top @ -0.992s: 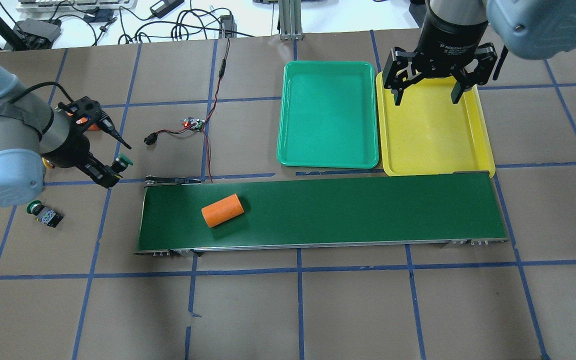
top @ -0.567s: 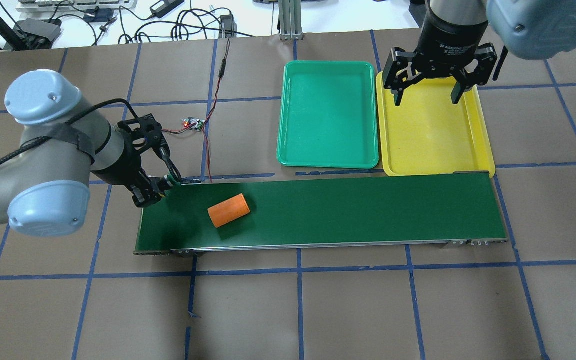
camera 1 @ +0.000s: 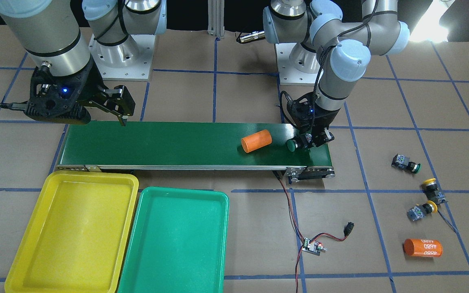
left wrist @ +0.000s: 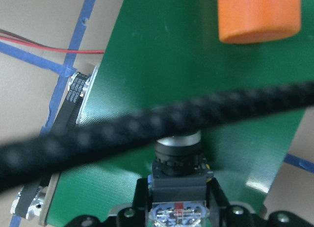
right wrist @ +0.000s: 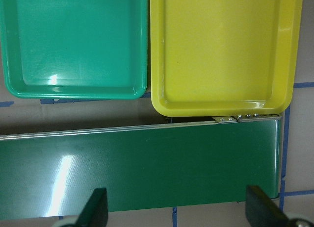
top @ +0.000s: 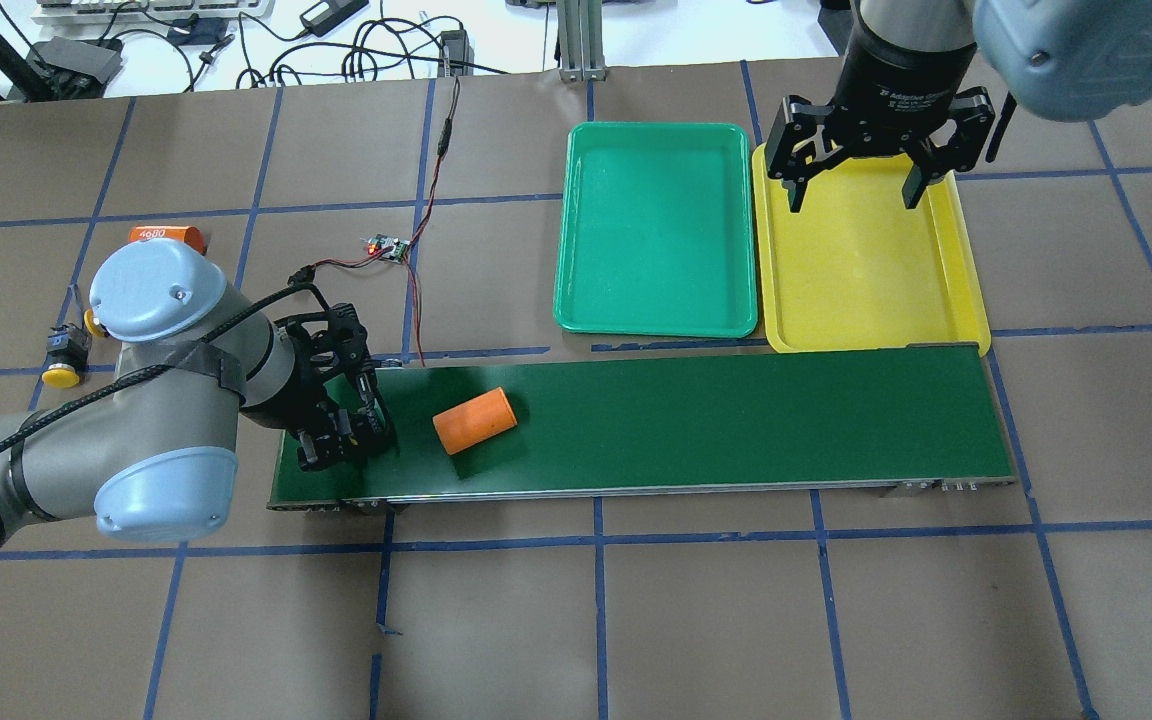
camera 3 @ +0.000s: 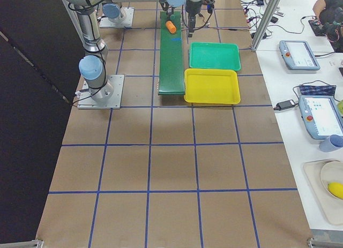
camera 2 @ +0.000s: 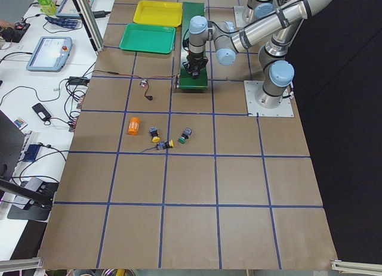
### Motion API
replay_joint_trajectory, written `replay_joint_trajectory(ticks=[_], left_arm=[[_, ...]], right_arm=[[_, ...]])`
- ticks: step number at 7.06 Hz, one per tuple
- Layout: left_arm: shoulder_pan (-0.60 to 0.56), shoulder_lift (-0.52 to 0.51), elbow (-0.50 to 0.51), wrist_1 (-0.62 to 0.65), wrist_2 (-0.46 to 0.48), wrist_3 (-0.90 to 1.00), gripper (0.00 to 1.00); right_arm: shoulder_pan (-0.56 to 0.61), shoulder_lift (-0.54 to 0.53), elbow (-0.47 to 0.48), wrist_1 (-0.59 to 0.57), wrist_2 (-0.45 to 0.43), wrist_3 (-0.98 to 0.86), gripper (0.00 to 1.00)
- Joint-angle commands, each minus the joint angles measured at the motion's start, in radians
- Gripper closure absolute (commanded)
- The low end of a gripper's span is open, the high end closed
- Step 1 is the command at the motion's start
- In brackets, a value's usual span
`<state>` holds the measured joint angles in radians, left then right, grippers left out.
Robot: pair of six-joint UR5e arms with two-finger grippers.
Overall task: Sort buttons by color to trays
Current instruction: 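Set the green-capped button on the conveyor belt with the left gripper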
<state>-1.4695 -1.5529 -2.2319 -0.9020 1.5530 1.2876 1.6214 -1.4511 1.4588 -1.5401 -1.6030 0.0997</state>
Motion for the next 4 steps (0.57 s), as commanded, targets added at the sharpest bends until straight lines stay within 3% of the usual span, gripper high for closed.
replay_joint_trajectory(ticks=[1, 2, 4], left_arm=[[0.015, 0.023, 0.024, 0.008, 0.007, 0.007, 0.00], [0.053, 0.023, 0.058, -0.026, 0.051, 0.018, 0.00], [0.304, -0.013, 0.141, -0.084, 0.084, 0.077, 0.00]], right_arm=[[0.000, 0.000, 0.000, 0.000, 0.000, 0.000, 0.00], [0.000, 0.000, 0.000, 0.000, 0.000, -0.002, 0.00], [-0.005, 0.001, 0.002, 0.002, -0.003, -0.005, 0.00]])
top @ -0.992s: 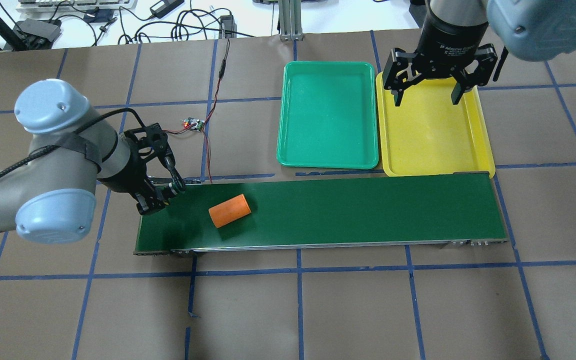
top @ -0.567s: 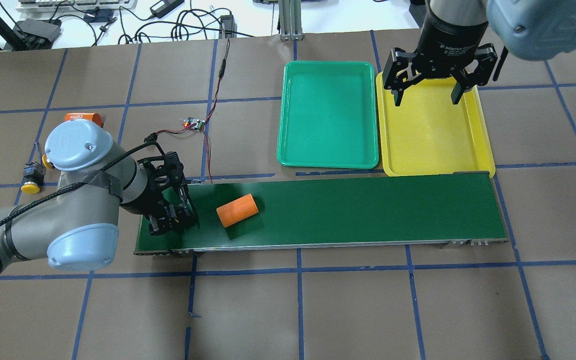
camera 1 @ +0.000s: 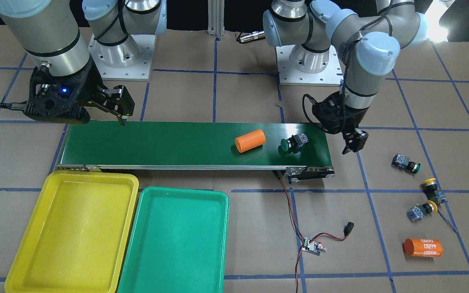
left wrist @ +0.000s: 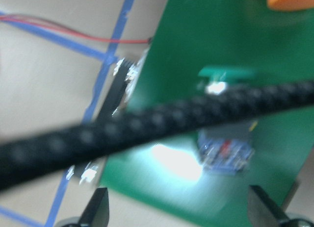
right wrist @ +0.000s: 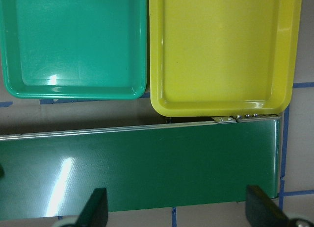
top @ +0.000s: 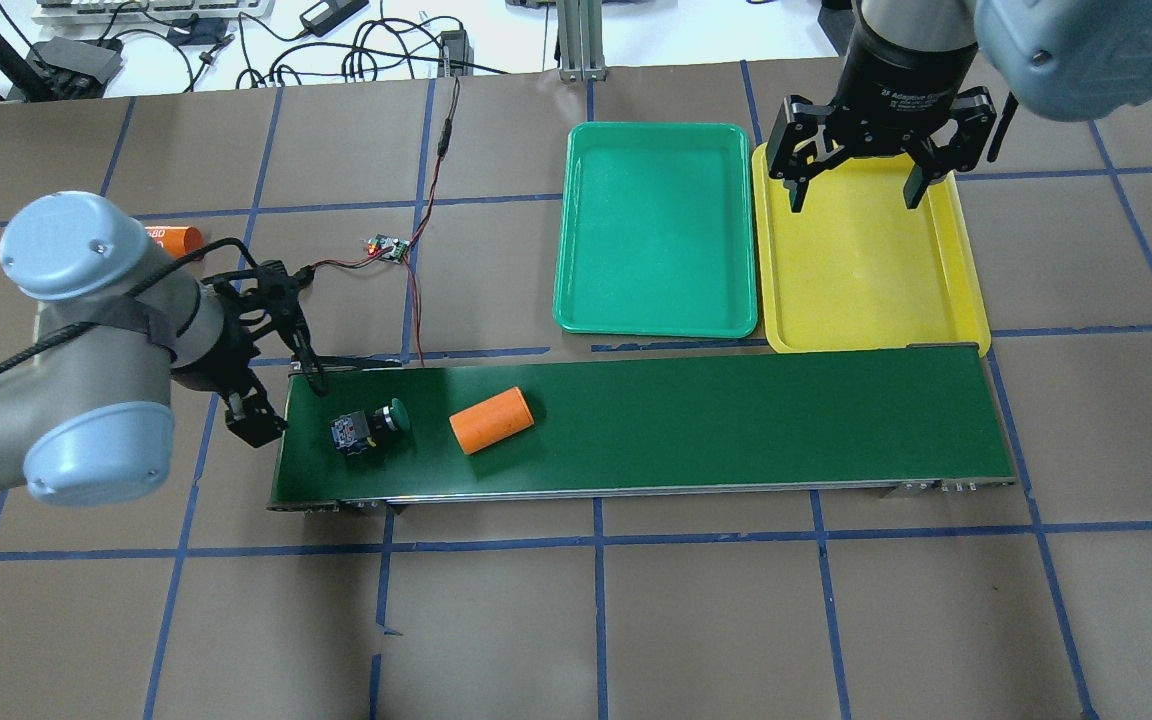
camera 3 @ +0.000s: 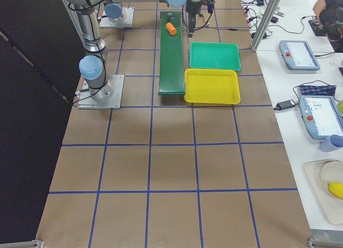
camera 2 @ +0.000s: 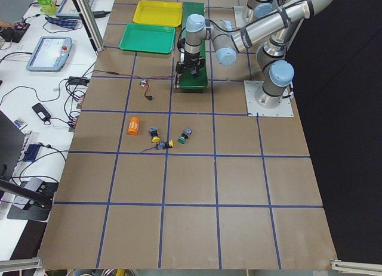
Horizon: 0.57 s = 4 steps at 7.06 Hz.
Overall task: Sort buttons by color to trays
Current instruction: 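Set the green-capped button on the conveyor belt with the left gripper, then grasp another green button with left gripper while right gripper lowers to belt end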
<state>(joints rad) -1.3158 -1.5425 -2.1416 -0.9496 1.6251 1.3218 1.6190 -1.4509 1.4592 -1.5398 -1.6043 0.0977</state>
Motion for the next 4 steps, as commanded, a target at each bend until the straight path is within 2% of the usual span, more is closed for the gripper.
replay_joint_trajectory(ticks=[1, 3, 4], left_arm=[[0.258, -0.063, 0.061, -0.028, 0.013, 0.028, 0.00], [0.407, -0.170, 0.110, -0.024, 0.013, -0.114, 0.00], [0.415, -0.232, 0.155, -0.012, 0.019, -0.201, 0.00]], right_arm=[[-0.007, 0.001, 0.001, 0.013, -0.002, -0.004, 0.00], [-0.030, 0.000, 0.029, 0.018, -0.003, -0.010, 0.00], [-0.040, -0.005, 0.038, 0.020, -0.003, -0.032, 0.00]])
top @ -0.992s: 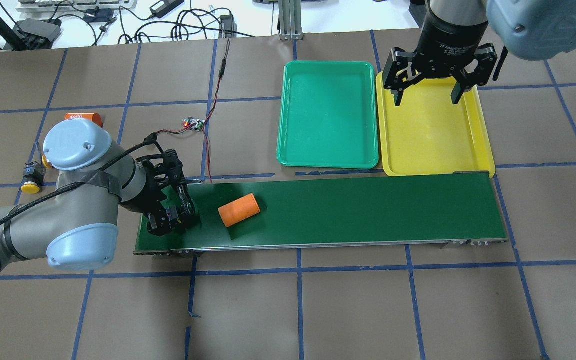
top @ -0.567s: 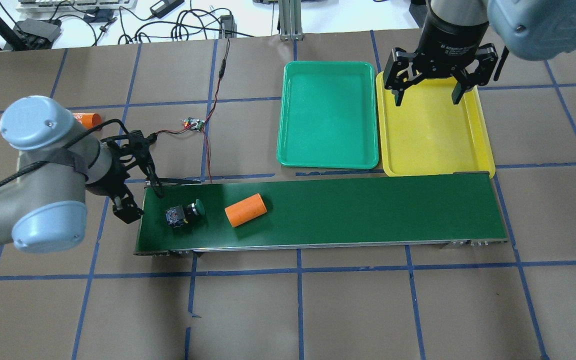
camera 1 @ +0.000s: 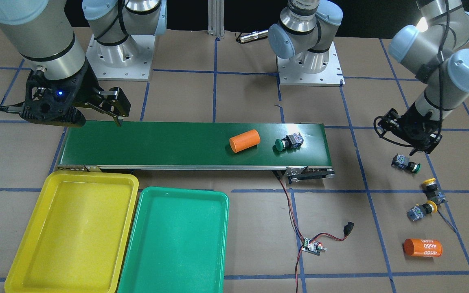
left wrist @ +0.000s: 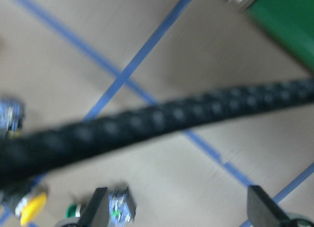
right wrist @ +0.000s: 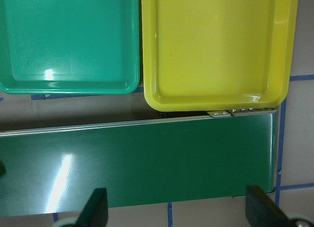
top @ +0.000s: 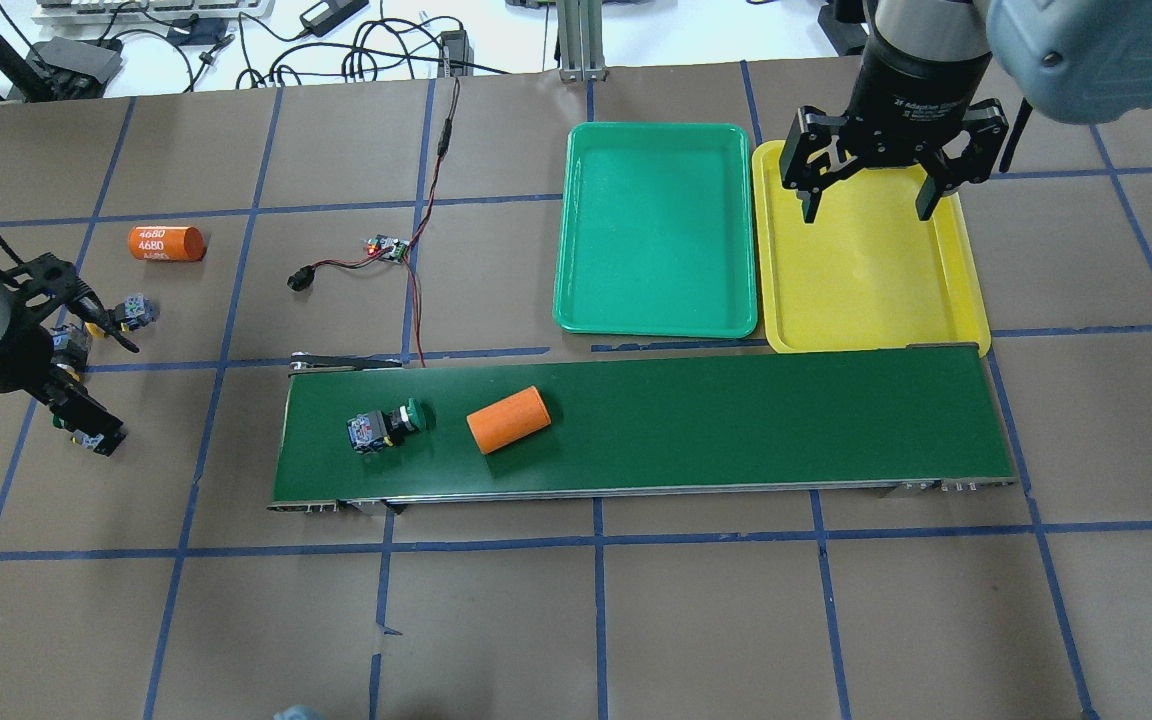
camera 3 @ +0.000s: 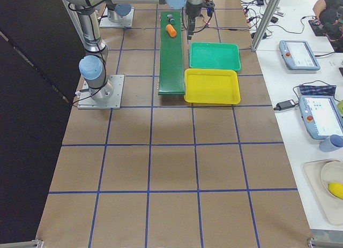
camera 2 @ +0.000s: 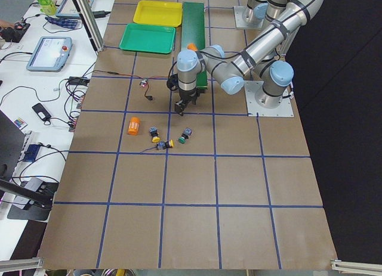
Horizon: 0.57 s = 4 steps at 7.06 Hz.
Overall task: Sort buttons by color to trays
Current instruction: 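Grasp another green button with left gripper while right gripper lowers to belt end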
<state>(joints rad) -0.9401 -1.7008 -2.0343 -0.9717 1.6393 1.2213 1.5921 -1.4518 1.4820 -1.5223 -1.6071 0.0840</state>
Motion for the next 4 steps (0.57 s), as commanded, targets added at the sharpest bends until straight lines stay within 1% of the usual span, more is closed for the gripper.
replay_joint_trajectory(ticks=[1, 2, 3, 4], left_arm=[[0.044, -0.121, 0.077, 0.011, 0.008, -0.126, 0.00], [0.056, -0.152, 0.084, 0.030, 0.008, -0.123, 0.00], [0.070, -0.170, 0.083, 0.057, 0.007, -0.123, 0.00], [0.072, -0.186, 0.085, 0.057, 0.007, -0.115, 0.00]], right_arm=[[-0.027, -0.002, 0.017, 0.004, -0.001, -0.029, 0.00], [-0.040, -0.004, 0.035, 0.004, -0.001, -0.055, 0.00], [-0.043, -0.028, 0.066, 0.004, -0.002, -0.055, 0.00], [-0.043, -0.065, 0.122, -0.001, -0.002, -0.055, 0.00]])
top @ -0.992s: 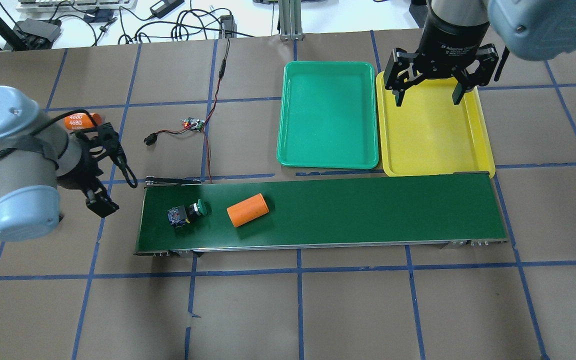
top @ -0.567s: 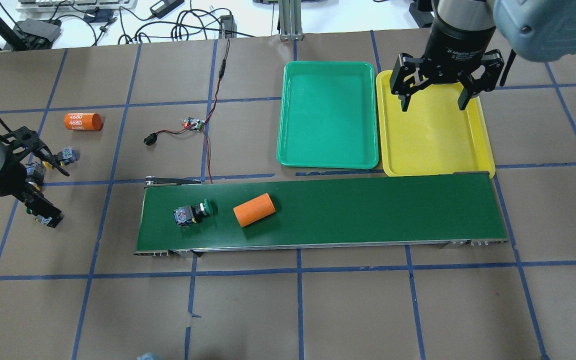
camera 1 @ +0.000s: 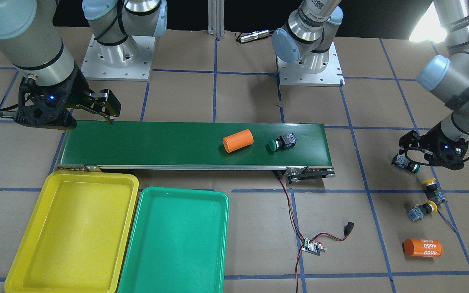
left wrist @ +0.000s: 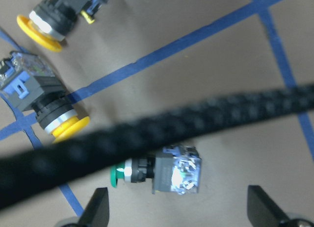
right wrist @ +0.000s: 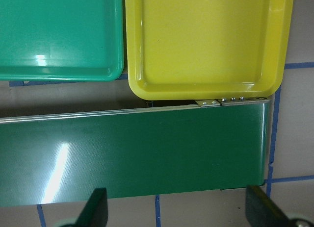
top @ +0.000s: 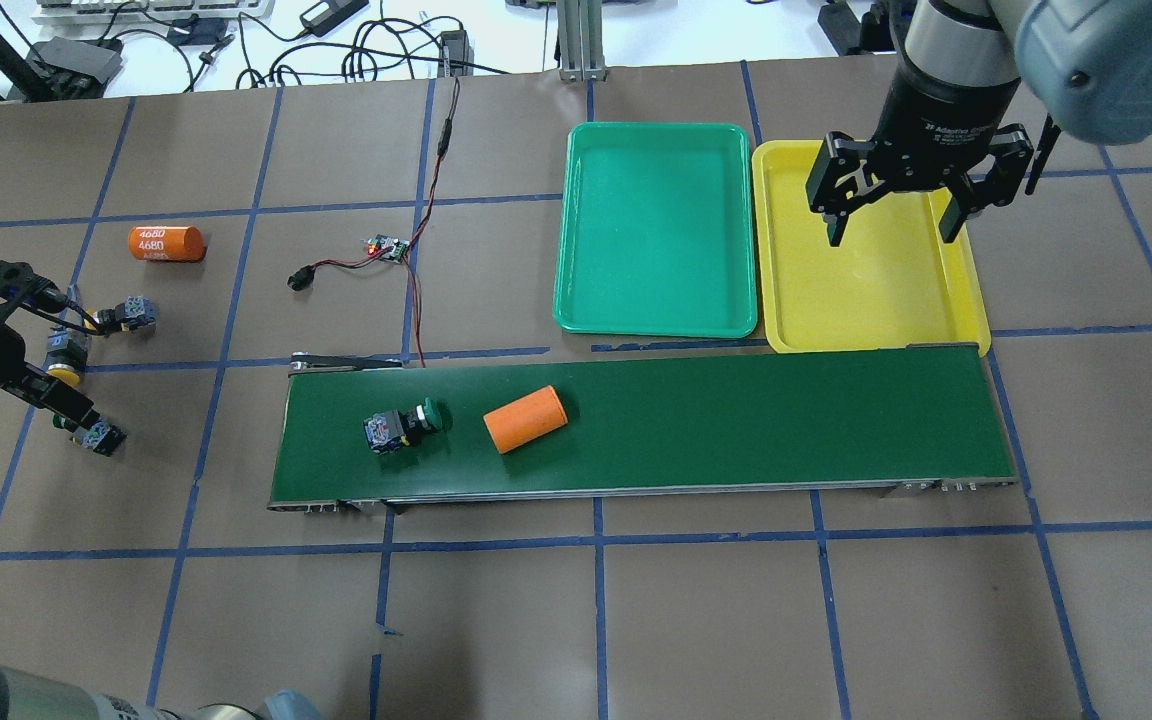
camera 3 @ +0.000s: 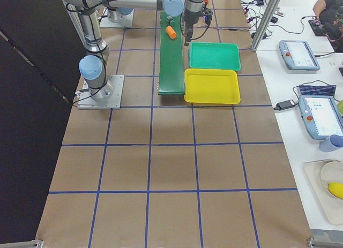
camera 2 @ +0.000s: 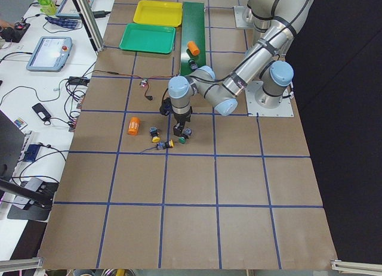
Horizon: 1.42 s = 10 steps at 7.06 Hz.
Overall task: Sort buttons by color to trays
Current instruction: 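Grasp another green button with left gripper while right gripper lowers to belt end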
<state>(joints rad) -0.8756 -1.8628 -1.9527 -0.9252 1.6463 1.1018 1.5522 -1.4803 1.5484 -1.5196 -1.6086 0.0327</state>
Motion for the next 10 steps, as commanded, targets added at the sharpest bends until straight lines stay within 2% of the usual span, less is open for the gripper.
replay_joint_trajectory(ticks=[1, 5, 8, 10], left_arm=[[0.021, -0.038, 0.005, 0.011, -0.002, 0.004, 0.00], [0.032, -0.073, -0.024, 0.014, -0.002, 0.006, 0.00], [0.032, -0.087, -0.015, 0.016, -0.010, -0.003, 0.00], [0.032, -0.079, -0.009, 0.019, -0.011, -0.002, 0.97]], right_arm=[[-0.014, -0.061, 0.105, -0.019, -0.007, -0.005, 0.00], [-0.021, -0.213, 0.264, -0.020, -0.002, 0.004, 0.00], [0.014, -0.209, 0.291, -0.022, 0.033, 0.004, 0.00], [0.016, -0.209, 0.333, -0.056, 0.024, 0.003, 0.00]])
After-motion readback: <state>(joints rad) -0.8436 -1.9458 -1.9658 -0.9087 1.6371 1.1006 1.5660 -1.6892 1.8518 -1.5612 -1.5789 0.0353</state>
